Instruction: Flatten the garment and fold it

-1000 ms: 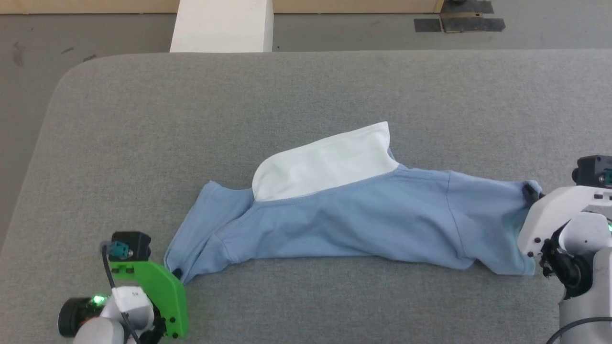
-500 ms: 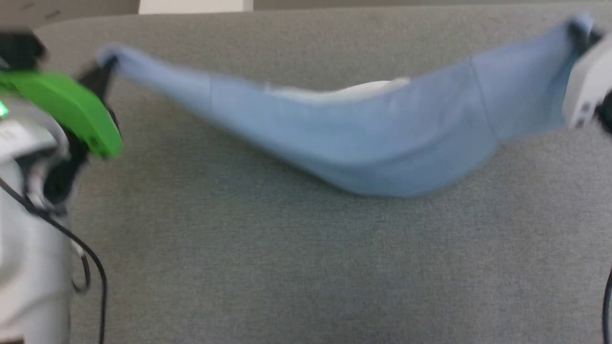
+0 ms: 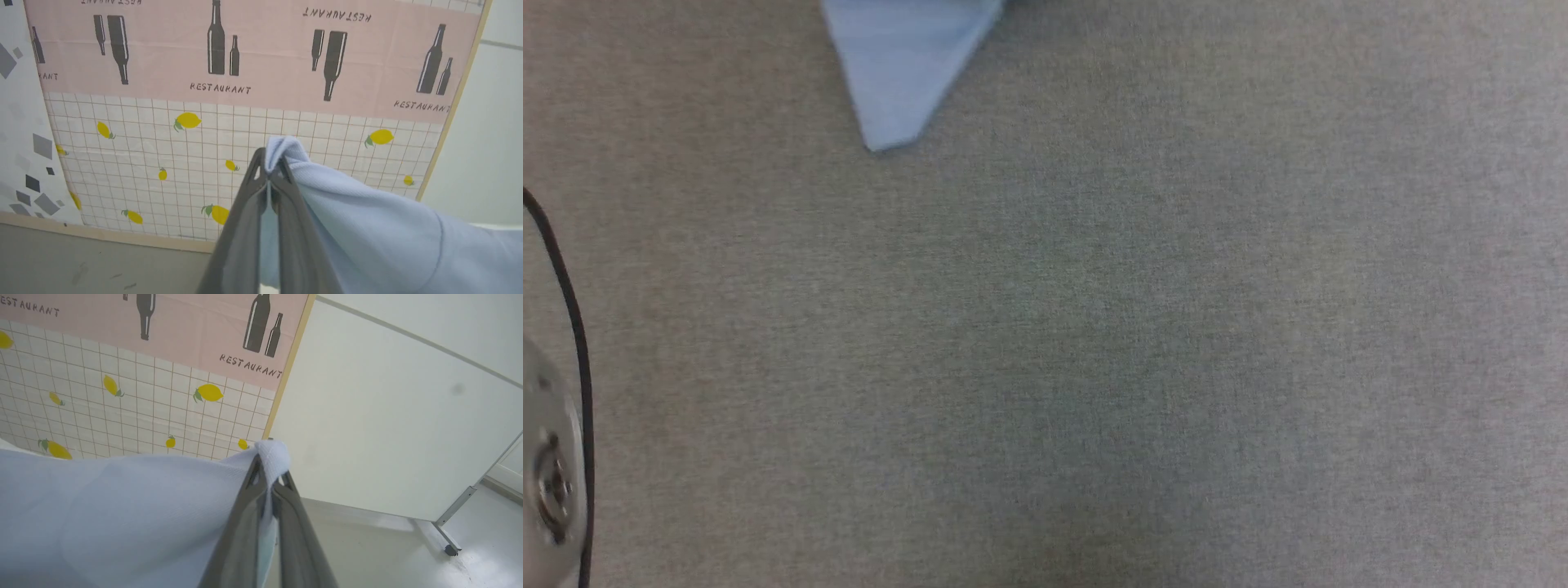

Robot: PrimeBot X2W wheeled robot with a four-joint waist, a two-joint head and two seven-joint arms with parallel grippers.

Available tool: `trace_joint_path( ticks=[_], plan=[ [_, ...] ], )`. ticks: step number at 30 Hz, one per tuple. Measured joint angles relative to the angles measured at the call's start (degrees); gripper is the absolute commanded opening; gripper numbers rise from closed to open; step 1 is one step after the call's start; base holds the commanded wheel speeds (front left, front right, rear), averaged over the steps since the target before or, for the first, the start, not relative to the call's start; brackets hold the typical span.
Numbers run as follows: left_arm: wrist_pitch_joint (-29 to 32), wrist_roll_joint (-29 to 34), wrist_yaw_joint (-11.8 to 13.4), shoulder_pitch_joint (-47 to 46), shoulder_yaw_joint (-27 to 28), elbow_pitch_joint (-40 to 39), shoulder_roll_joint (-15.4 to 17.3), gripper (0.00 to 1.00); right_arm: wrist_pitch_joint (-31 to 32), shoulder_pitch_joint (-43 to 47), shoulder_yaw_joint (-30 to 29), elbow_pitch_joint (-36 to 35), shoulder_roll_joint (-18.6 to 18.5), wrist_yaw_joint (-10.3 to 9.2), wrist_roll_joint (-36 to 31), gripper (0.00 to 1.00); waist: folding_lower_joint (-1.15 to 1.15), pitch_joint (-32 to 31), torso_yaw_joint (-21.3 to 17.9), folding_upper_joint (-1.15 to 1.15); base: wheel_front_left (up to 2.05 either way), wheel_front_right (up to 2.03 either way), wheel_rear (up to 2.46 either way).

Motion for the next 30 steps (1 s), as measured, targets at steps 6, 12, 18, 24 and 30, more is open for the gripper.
trace_joint_path(
  ticks=[6,12,18,24,30],
  plan=[
    [-11.60,-0.13,1.33,-10.44,2.07,2.97,-1.71,0.00,-11.37,-9.60,-2.85,1.69,1.85,0.00,-4.27,0.00,-0.01,3.20,-1.12,0.00,0.00,0.00,0.00],
    [-15.67,-0.43,-0.77,-12.59,1.09,7.73,-1.41,0.00,-17.45,-11.95,-2.45,6.35,1.51,0.00,-5.88,0.00,-0.01,3.78,-0.89,0.00,0.00,0.00,0.00],
    [-13.35,-1.36,-3.87,-1.37,0.66,12.55,0.08,0.00,-18.81,-1.94,1.14,12.05,0.43,0.00,-0.81,0.00,-0.02,1.58,0.03,0.00,0.00,0.00,0.00],
    [-8.13,-3.88,-5.69,19.53,0.78,9.64,0.47,0.00,-16.70,15.52,4.50,10.72,-1.82,0.00,7.98,0.00,-0.02,-2.71,0.74,0.00,0.00,0.00,0.00],
    [-0.77,-8.04,-5.08,44.91,1.80,-0.98,-1.62,0.00,-9.04,38.78,2.25,1.24,-3.38,0.00,16.93,0.00,-0.03,-8.59,1.47,0.00,0.00,0.00,0.00]
  ],
)
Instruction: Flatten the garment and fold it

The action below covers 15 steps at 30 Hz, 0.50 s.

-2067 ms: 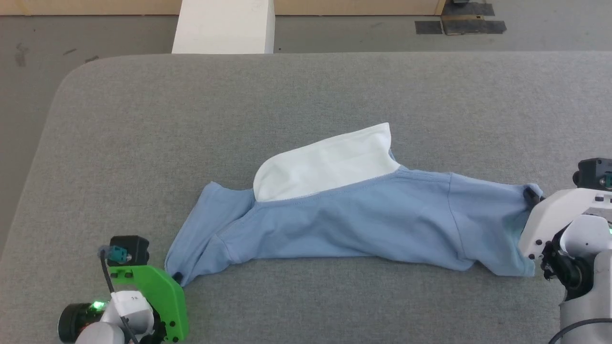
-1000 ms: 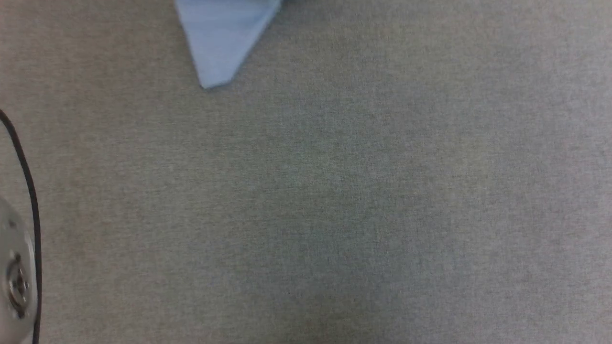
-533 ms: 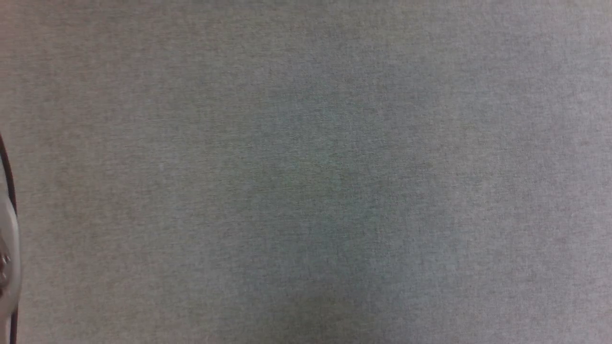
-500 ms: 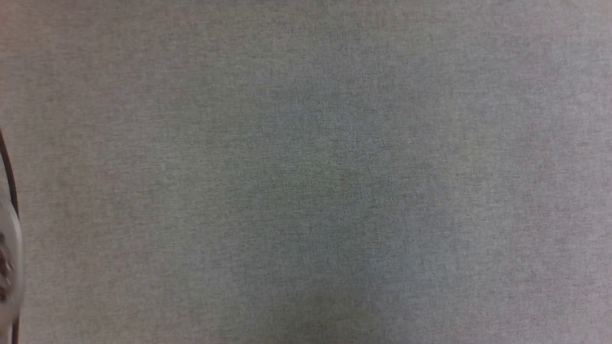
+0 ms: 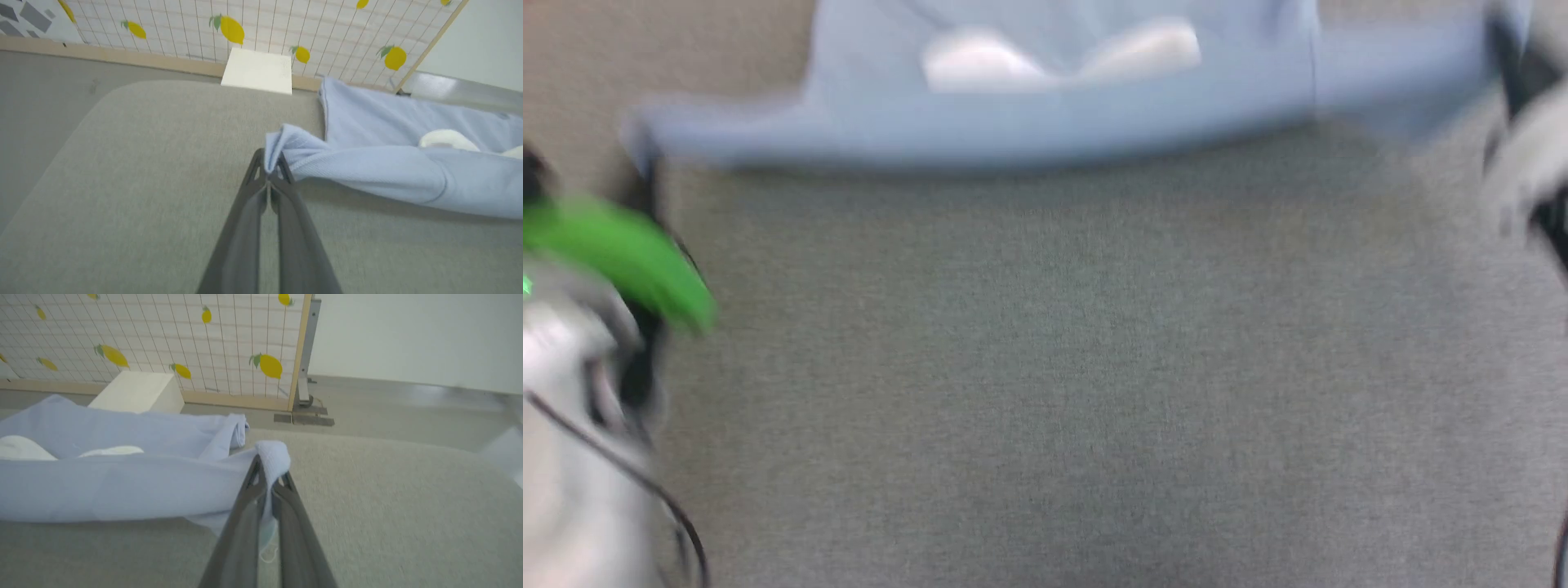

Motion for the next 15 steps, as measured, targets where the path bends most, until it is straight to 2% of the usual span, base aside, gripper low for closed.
trace_joint_path(
  ticks=[5,9,13,15],
  plan=[
    [7.75,-5.95,1.42,17.83,-0.81,-8.84,-5.60,0.00,8.33,20.04,-7.58,-10.09,1.71,0.00,2.78,0.00,0.00,-5.13,0.72,0.00,0.00,0.00,0.00],
    [11.55,-5.95,3.69,27.53,-1.35,-13.78,-5.67,0.00,13.62,31.64,-12.87,-16.80,7.22,0.00,3.28,0.00,0.00,-8.66,1.31,0.00,0.00,0.00,0.00],
    [13.79,-6.36,6.12,35.24,-0.60,-16.74,-6.35,0.00,17.62,39.22,-17.53,-21.47,12.45,0.00,1.70,0.00,0.00,-11.79,1.80,0.00,0.00,0.00,0.00],
    [14.43,-7.08,7.10,38.34,0.05,-18.01,-6.95,0.00,19.30,41.86,-19.47,-22.99,13.89,0.00,0.20,0.00,0.00,-13.14,1.98,0.00,0.00,0.00,0.00]
  ],
)
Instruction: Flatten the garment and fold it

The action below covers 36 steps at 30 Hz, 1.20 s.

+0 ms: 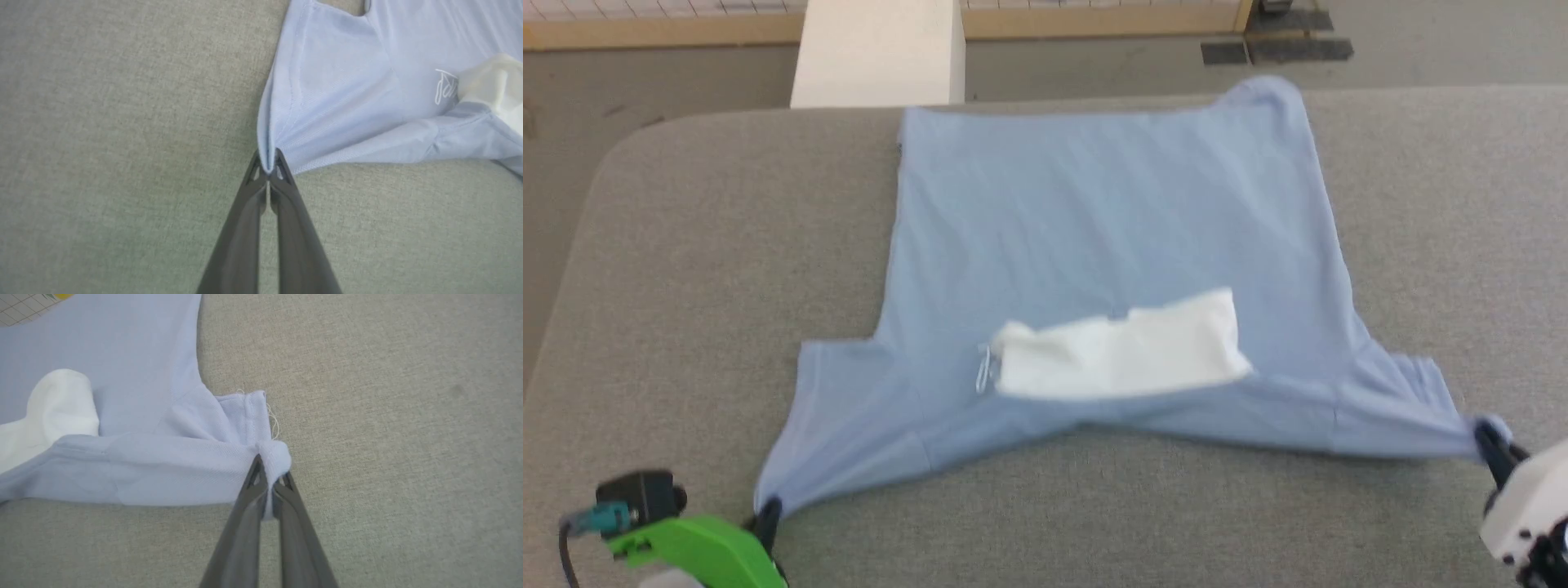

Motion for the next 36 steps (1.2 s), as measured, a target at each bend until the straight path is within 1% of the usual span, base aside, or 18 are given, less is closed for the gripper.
trace_joint_path(
  ticks=[3,7,9,11,16,20,21,22,23,24,27,32,36],
  plan=[
    [1.02,-0.40,1.38,4.00,0.38,-1.48,-0.91,0.00,1.93,3.06,-2.69,-1.13,1.77,0.00,-0.51,0.00,0.00,-1.83,0.27,0.00,0.00,0.00,0.00],
    [2.97,-0.34,3.23,8.49,0.12,-2.43,-1.66,0.00,3.57,6.10,-5.25,-1.04,2.59,0.00,-2.04,0.00,0.00,-3.64,0.67,0.00,0.00,0.00,0.00],
    [4.09,0.18,4.30,10.48,-0.33,-2.68,-1.71,0.00,3.77,6.92,-5.93,0.07,2.63,0.00,-2.09,0.00,0.00,-4.15,0.83,0.00,0.00,0.00,0.00],
    [4.57,0.89,5.41,11.98,-0.52,-2.81,-1.71,0.00,3.60,7.61,-6.22,2.72,2.63,0.00,-1.90,0.00,0.00,-4.35,1.08,0.00,0.00,0.00,0.00],
    [3.85,1.01,5.35,12.41,-1.49,-2.66,-2.60,0.00,0.25,7.73,-5.03,8.98,2.66,0.00,-1.29,0.00,0.00,-4.22,1.66,0.00,0.00,0.00,0.00],
    [2.29,0.57,4.20,12.01,-2.19,-1.99,-3.37,0.00,-2.10,7.26,-3.93,12.88,2.38,0.00,-0.32,0.00,0.00,-3.98,2.10,0.00,0.00,0.00,0.00],
    [1.83,0.45,3.90,11.82,-2.33,-1.87,-3.53,0.00,-2.70,7.13,-3.92,13.44,2.32,0.00,-0.32,0.28,0.00,-3.94,2.23,0.00,0.00,0.00,0.00],
    [1.51,0.30,3.57,11.64,-2.40,-1.82,-3.65,0.00,-3.20,7.11,-3.87,13.73,2.27,0.00,-0.29,0.45,0.00,-3.92,2.36,0.00,0.00,0.00,0.00],
    [1.26,0.09,3.36,11.52,-2.47,-1.78,-3.69,0.00,-3.39,7.12,-3.81,13.80,2.23,-0.01,-0.20,0.94,0.00,-3.90,2.47,0.00,0.00,0.00,0.00],
    [0.98,0.02,3.19,11.44,-2.54,-1.77,-3.71,0.00,-3.69,7.13,-3.81,13.67,2.18,-0.01,-0.03,1.00,0.00,-3.90,2.58,0.00,0.00,0.00,0.00],
    [0.34,0.02,2.90,11.38,-2.53,-1.80,-3.72,0.00,-5.55,7.16,-3.38,11.65,2.31,-0.01,0.63,1.00,0.00,-3.90,2.86,0.00,0.00,0.00,0.00],
    [-0.42,0.02,2.85,11.15,-2.65,-2.24,-3.72,0.00,-12.70,6.84,-5.01,5.15,2.69,-0.01,-0.36,1.00,0.00,-3.49,3.37,0.00,0.00,0.00,0.00],
    [-0.89,0.02,2.32,10.18,-3.19,-2.66,-3.77,0.00,-19.58,1.80,-5.31,2.12,2.63,-0.01,-0.74,1.00,0.00,-2.81,4.09,0.00,0.00,0.00,0.00]
  ],
)
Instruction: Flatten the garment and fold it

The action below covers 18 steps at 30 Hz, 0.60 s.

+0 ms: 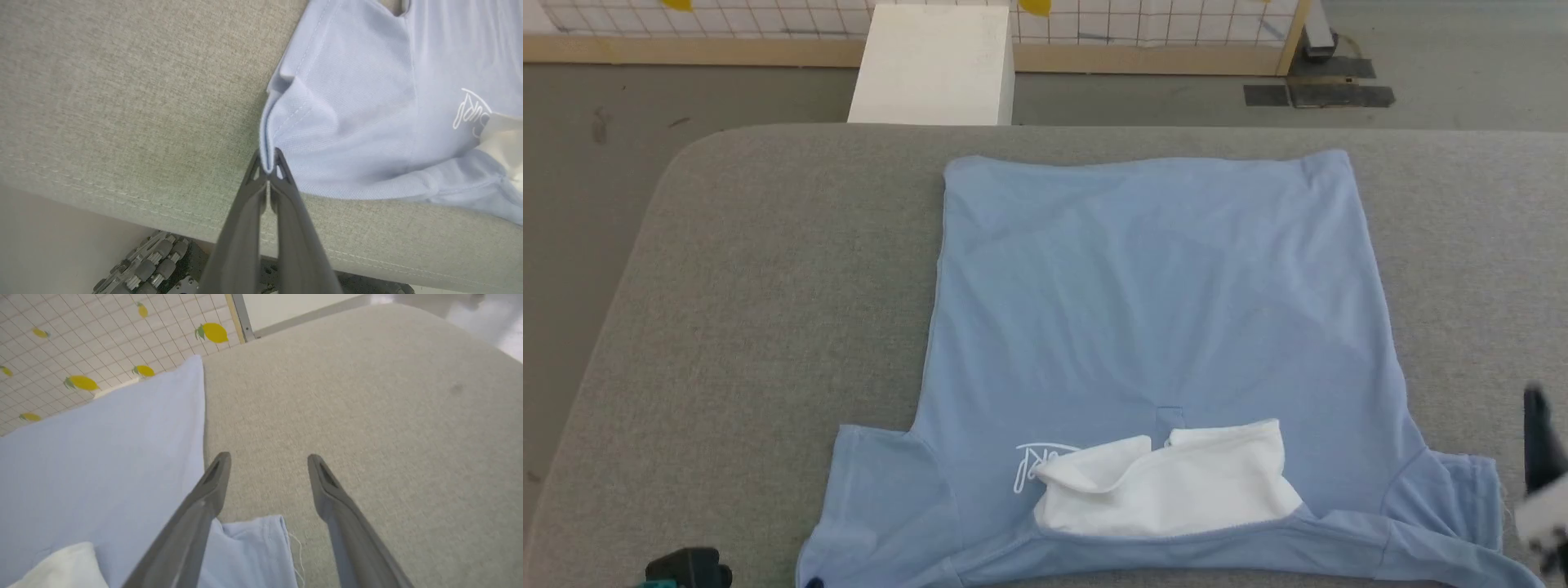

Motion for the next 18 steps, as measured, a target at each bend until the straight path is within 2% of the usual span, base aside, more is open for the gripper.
trace_joint_path(
  ticks=[4,9,14,18],
  plan=[
    [-0.78,-0.07,-0.52,-1.74,-0.53,-0.15,-0.30,0.00,-5.08,-7.94,3.25,0.69,-1.75,0.01,-0.82,1.00,0.00,1.34,0.76,0.00,0.00,0.00,0.00],
    [-2.18,-0.07,-1.62,-4.32,-1.67,-0.13,-0.66,0.00,-7.69,-20.86,4.81,10.38,-5.38,0.00,0.00,1.00,0.00,3.77,2.40,0.00,0.00,0.00,0.00],
    [-3.56,-0.08,-2.91,-7.30,-2.43,-0.25,-0.93,0.00,-5.34,-35.21,4.45,22.38,-8.29,-0.01,-0.40,1.00,0.01,7.46,3.87,0.00,0.00,0.00,0.00],
    [-4.78,-0.05,-3.78,-9.94,-3.39,-0.73,-1.21,0.00,0.62,-44.80,4.21,29.56,-11.73,-0.01,-3.22,1.00,0.01,11.09,5.31,0.00,0.00,0.00,0.00]
  ],
)
